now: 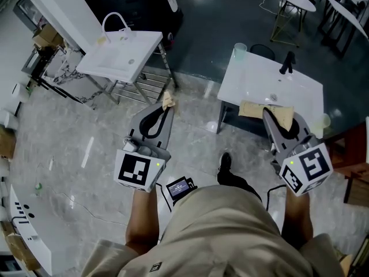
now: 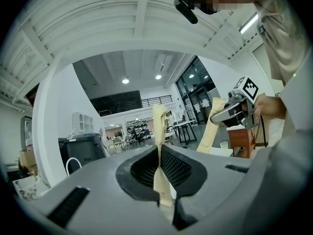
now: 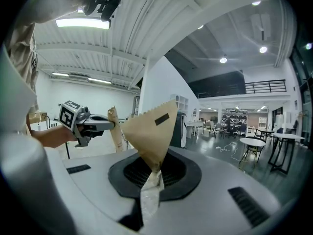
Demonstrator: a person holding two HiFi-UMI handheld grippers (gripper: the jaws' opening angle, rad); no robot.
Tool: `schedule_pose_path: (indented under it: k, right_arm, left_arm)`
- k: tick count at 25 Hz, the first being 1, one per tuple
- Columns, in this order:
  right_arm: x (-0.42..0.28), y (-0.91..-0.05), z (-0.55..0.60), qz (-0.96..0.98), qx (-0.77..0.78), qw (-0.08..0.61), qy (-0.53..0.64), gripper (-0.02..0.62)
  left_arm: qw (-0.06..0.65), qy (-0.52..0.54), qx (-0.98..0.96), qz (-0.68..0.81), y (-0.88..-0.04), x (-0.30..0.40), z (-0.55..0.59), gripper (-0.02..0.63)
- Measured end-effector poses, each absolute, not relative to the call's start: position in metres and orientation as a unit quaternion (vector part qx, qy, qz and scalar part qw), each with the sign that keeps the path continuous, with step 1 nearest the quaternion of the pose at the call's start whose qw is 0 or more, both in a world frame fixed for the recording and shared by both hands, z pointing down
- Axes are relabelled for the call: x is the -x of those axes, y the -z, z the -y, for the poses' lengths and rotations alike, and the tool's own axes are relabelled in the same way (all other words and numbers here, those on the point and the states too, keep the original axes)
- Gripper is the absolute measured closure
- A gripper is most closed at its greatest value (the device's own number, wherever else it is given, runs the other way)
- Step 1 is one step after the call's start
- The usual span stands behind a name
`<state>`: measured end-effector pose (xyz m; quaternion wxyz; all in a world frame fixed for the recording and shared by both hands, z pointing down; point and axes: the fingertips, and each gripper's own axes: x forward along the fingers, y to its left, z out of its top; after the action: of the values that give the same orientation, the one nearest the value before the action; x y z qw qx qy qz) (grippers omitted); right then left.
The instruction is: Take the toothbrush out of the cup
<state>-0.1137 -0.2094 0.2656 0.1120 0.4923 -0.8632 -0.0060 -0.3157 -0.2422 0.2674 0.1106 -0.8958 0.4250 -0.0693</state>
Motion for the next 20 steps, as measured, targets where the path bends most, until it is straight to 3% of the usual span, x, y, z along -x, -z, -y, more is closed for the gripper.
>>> schedule_pose_path:
  k: [20]
  right_arm:
    - [0.116,-0.280,0.226,0.867,-0.481,0.126,-0.004,0.569]
  left_arm:
    - [0.097,0.075,0.892,-0.435,-0.285,0.319,0.254,0.588]
